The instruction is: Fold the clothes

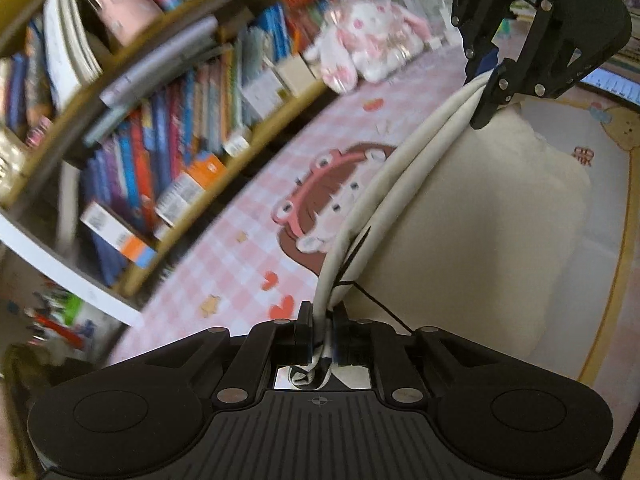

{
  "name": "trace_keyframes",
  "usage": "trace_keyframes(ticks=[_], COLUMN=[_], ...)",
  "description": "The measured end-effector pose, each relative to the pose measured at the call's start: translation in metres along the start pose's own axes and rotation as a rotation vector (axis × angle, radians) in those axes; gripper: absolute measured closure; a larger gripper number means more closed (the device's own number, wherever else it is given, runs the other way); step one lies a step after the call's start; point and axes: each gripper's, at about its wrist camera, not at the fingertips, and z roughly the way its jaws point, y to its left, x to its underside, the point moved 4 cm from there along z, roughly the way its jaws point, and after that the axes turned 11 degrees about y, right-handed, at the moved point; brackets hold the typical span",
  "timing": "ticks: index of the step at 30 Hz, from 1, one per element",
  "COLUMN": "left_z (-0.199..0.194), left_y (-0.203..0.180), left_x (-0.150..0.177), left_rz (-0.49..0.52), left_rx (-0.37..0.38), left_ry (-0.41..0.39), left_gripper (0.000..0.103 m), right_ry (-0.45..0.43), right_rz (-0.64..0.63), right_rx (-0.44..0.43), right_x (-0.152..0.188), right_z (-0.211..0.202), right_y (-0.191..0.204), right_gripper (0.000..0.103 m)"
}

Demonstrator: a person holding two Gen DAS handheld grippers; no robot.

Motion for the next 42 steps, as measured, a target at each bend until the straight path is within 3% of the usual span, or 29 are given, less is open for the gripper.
trace_keyframes(ticks=[3, 4, 6, 7, 8, 9, 14, 16, 18, 21, 22, 23, 24, 25, 26, 28, 32, 34, 36, 39, 42], left_z=[0.021, 0.026, 0.037, 0.038, 0.037, 0.036, 0.026, 0.025, 0.026, 0.042, 0.049, 0.055, 0.058, 0.061, 0.059, 0.053, 0.077, 0.084, 0.08, 0.072, 0.065], left_y=[0.005, 0.007, 0.012, 0.017, 0.022, 0.028, 0.062, 0.07, 0.075, 0.074, 0.073, 0.073, 0.072, 0.072, 0.073, 0.077, 0.083, 0.083, 0.084, 0.081, 0.072], left_x=[0.001, 0.002, 0.004, 0.006, 0.01, 0.014, 0.035, 0.048, 0.06, 0.078, 0.083, 0.086, 0.087, 0.089, 0.09, 0.092, 0.104, 0.104, 0.102, 0.101, 0.105], left_rz=[-0.015, -0.022, -0.039, -0.054, -0.075, -0.096, -0.279, -0.451, -0.624, -0.848, -0.91, -0.961, -1.001, -1.041, -1.074, -1.123, -1.185, -1.195, -1.204, -1.173, -1.142], left_rx=[0.04, 0.044, 0.033, 0.03, 0.029, 0.028, 0.06, 0.185, 0.314, 0.442, 0.464, 0.495, 0.537, 0.579, 0.627, 0.697, 0.685, 0.703, 0.706, 0.732, 0.746], left_ry=[0.026, 0.036, 0.056, 0.058, 0.052, 0.046, -0.003, -0.052, -0.094, -0.109, -0.099, -0.095, -0.096, -0.097, -0.123, -0.2, -0.119, -0.101, -0.119, -0.114, -0.091], left_gripper=[0.089, 0.083, 0.062, 0.04, 0.029, 0.029, 0.028, 0.029, 0.031, 0.045, 0.054, 0.072, 0.081, 0.097, 0.099, 0.099, 0.098, 0.096, 0.091, 0.074, 0.072], right_ry=[0.039, 0.048, 0.061, 0.065, 0.069, 0.071, 0.07, 0.044, -0.016, -0.121, -0.133, -0.128, -0.122, -0.127, -0.132, -0.143, -0.164, -0.172, -0.162, -0.158, -0.168], right_rz=[0.022, 0.034, 0.067, 0.085, 0.103, 0.12, 0.249, 0.351, 0.533, 0.85, 0.934, 1.005, 1.054, 1.086, 1.118, 1.181, 1.298, 1.299, 1.288, 1.284, 1.292], right_rx=[-0.045, -0.056, -0.071, -0.065, -0.061, -0.058, -0.037, -0.008, -0.046, -0.234, -0.278, -0.3, -0.309, -0.318, -0.327, -0.345, -0.379, -0.383, -0.365, -0.337, -0.326], right_x=[-0.004, -0.005, -0.006, -0.005, -0.004, -0.003, 0.016, 0.025, 0.04, 0.066, 0.074, 0.081, 0.085, 0.087, 0.089, 0.093, 0.101, 0.102, 0.101, 0.102, 0.107], right_z=[0.025, 0.032, 0.045, 0.05, 0.055, 0.059, 0.064, 0.058, 0.05, 0.046, 0.05, 0.055, 0.06, 0.064, 0.068, 0.075, 0.088, 0.089, 0.087, 0.082, 0.07], right_y=[-0.009, -0.012, -0.018, -0.021, -0.023, -0.025, -0.039, -0.047, -0.055, -0.061, -0.06, -0.058, -0.057, -0.057, -0.056, -0.055, -0.053, -0.053, -0.055, -0.056, -0.052], right_gripper=[0.094, 0.093, 0.088, 0.084, 0.076, 0.073, 0.065, 0.061, 0.061, 0.067, 0.068, 0.073, 0.079, 0.082, 0.088, 0.09, 0.09, 0.089, 0.085, 0.076, 0.073])
